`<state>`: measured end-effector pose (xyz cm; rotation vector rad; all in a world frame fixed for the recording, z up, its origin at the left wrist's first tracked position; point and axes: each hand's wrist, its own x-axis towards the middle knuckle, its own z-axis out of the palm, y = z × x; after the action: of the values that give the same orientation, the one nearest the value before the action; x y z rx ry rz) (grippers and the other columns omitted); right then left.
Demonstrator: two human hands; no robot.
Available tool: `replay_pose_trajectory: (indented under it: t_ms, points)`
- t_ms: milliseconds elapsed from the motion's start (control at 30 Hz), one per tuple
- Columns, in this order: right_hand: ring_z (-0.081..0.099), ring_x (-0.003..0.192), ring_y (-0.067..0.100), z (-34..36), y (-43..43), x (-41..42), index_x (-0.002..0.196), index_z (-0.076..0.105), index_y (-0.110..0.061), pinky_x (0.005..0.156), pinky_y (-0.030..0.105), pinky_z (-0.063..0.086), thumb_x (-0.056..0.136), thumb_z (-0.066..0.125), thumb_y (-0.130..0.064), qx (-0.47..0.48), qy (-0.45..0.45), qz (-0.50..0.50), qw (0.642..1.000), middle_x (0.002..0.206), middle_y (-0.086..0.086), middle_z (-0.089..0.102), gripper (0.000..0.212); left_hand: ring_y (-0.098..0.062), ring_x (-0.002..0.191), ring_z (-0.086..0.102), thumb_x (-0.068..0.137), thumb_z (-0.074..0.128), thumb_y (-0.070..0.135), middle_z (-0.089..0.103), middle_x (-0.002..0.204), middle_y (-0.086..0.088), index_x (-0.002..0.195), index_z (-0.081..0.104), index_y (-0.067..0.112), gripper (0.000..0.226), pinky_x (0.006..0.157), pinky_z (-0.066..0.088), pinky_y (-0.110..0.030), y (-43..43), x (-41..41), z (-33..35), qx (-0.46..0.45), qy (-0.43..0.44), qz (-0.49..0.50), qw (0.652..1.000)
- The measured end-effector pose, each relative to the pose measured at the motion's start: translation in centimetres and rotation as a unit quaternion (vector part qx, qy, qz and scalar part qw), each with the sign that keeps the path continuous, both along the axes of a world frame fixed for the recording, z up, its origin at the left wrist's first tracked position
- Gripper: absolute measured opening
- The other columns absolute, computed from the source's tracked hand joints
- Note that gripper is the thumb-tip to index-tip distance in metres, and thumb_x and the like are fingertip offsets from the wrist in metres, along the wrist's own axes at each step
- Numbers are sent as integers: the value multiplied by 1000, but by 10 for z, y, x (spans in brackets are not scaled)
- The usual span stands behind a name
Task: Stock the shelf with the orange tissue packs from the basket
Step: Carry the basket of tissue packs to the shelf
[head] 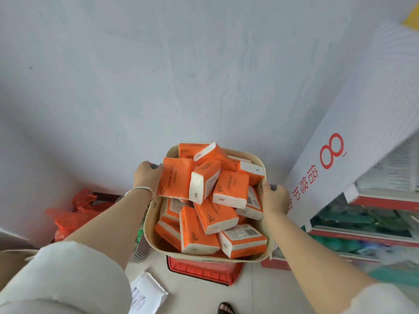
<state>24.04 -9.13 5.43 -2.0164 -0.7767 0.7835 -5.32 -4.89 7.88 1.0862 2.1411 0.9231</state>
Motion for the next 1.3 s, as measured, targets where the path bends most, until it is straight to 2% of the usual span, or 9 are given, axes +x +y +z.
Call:
replay_pose_trajectory:
  t_ms: [133, 233, 333, 433, 600, 867, 1033, 1167, 1300]
  points:
    - [63, 74, 19, 20, -41, 2, 94, 62, -17, 60, 26, 47, 95, 49, -42, 25, -10, -15, 1000, 86, 2, 65, 28, -25, 82, 54, 86, 61, 22, 58, 86, -5, 87, 57, 10, 13, 70, 41, -31, -47, 6, 21, 39, -31, -17, 999]
    - [60, 78, 18, 39, -80, 4, 96, 61, -13, 63, 26, 44, 96, 48, -39, 57, -18, -34, 998, 88, 0, 60, 29, -23, 81, 53, 87, 59, 21, 58, 86, -5, 88, 56, 10, 12, 71, 42, -32, -91, 14, 41, 73, -50, -40, 995]
    - [56, 91, 22, 57, -119, 9, 98, 56, -11, 72, 32, 44, 97, 50, -35, 78, -14, -54, 995, 97, -1, 54, 25, -22, 82, 54, 85, 58, 16, 60, 90, -5, 94, 58, 7, 13, 70, 44, -31, -127, 21, 56, 98, -57, -58, 992]
    - [62, 100, 29, 60, -156, 22, 105, 59, -8, 65, 28, 44, 96, 51, -35, 76, -11, -75, 994, 114, 9, 62, 30, -22, 85, 56, 82, 57, 12, 61, 92, -4, 95, 60, 8, 14, 70, 46, -31, -154, 35, 62, 96, -39, -76, 992]
    - [54, 72, 19, 54, -217, 66, 100, 61, -7, 54, 23, 33, 92, 52, -30, 53, -3, -131, 990, 97, 9, 64, 26, -25, 81, 53, 81, 56, 13, 60, 90, -5, 90, 57, 10, 10, 69, 42, -32, -184, 88, 59, 70, -22, -89, 993]
    - [49, 68, 21, 51, -326, 197, 88, 60, -6, 53, 24, 30, 92, 53, -24, 15, 14, -235, 972, 71, 2, 53, 19, -27, 82, 52, 85, 54, 14, 60, 90, -10, 96, 59, 4, 16, 71, 42, -34, -234, 242, 40, 12, 17, -181, 983]
    - [49, 75, 22, 53, -400, 303, 92, 64, -4, 64, 26, 36, 92, 55, -31, 15, -4, -290, 957, 83, 7, 59, 28, -42, 91, 61, 81, 59, 22, 63, 82, -22, 80, 61, 0, 22, 69, 46, -37, -276, 361, 38, -2, 8, -263, 965]
    - [51, 72, 21, 62, -450, 384, 96, 65, -4, 66, 27, 36, 92, 55, -33, 27, -3, -350, 936, 84, 6, 58, 30, -36, 75, 60, 68, 60, 30, 64, 73, -18, 68, 64, 1, 30, 74, 53, -42, -302, 461, 52, 1, 11, -349, 937]
    - [51, 70, 20, 73, -485, 458, 97, 65, -5, 56, 22, 33, 92, 55, -32, 34, -18, -410, 911, 85, 7, 59, 29, -32, 72, 58, 79, 65, 18, 61, 70, -17, 59, 59, 5, 25, 76, 53, -42, -312, 557, 63, 18, 15, -408, 913]
